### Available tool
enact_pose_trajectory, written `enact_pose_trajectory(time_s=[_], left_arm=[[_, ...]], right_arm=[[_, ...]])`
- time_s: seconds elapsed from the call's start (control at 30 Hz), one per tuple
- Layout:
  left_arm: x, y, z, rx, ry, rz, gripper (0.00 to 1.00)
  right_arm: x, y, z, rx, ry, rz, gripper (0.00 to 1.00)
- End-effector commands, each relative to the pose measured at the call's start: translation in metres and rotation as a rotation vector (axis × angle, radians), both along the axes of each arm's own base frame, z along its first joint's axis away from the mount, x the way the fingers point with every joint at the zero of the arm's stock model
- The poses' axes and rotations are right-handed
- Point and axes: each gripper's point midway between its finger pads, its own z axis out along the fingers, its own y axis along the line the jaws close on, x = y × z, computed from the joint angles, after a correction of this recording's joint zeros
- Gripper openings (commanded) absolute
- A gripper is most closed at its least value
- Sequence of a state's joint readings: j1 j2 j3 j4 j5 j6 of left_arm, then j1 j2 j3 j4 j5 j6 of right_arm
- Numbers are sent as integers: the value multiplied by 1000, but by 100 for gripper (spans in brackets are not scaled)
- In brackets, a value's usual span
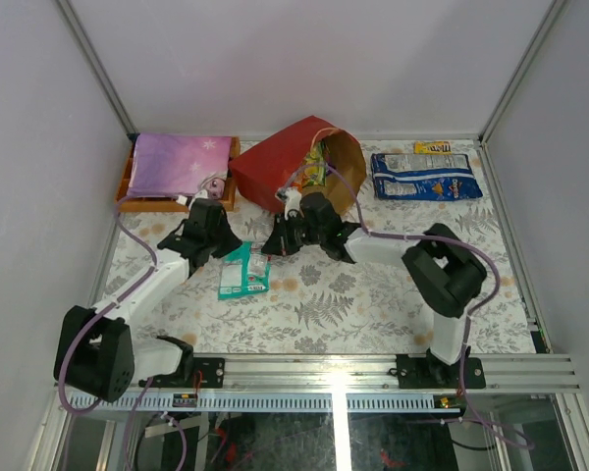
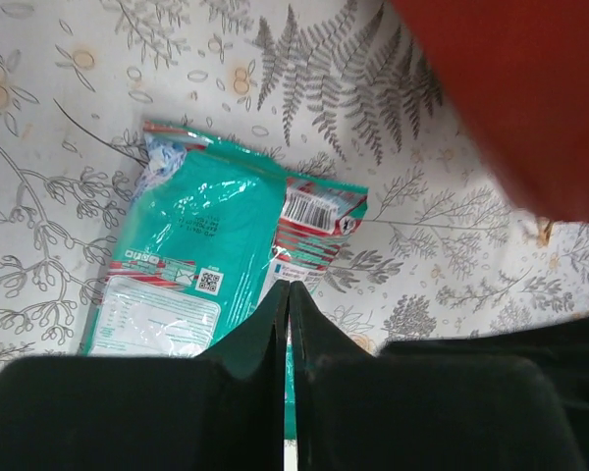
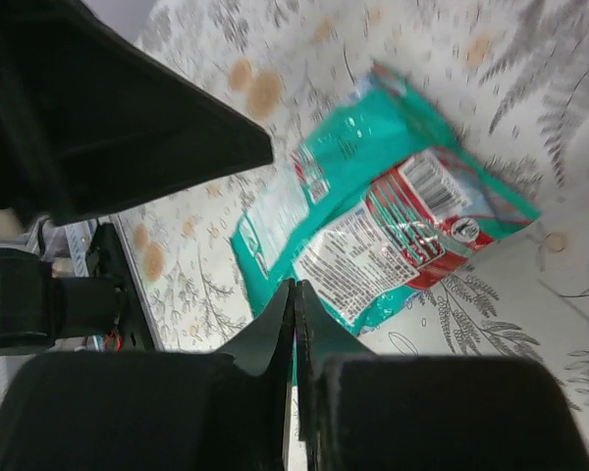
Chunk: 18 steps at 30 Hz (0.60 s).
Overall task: Take the snacks out of the paper bag
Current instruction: Adjust the snack at the center of the board.
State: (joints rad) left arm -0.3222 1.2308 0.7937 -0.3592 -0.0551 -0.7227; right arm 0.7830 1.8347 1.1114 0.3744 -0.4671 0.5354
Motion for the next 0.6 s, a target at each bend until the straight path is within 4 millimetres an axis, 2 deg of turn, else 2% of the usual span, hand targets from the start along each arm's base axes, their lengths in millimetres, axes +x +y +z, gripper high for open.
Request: enact_pose_trajectory(time_s=[0.0,0.13,0.3,0.37,0.47,0.57], left_arm=[[15,-24,3,-126,-120,-55,0],[14,-35,-29,-174,-95,-89,0],[8,-30,-74,-146,-9,-61,0],[2,-22,-92,-104,40,-33,0],[-9,-11,-115,-51,101,-3,0],[-20,-11,-125,-47,124,-11,0]], right_arm=[[-20,32,-5,80,69,103,0],[-27,37,-41,6,131,121,0],[-31,26,-86,-126,210,114,0],[-30,20,-95,-174,210,94,0],[-26,9,-97,-233,181,62,0],[-25,-1,-94,-274,153,45,0]])
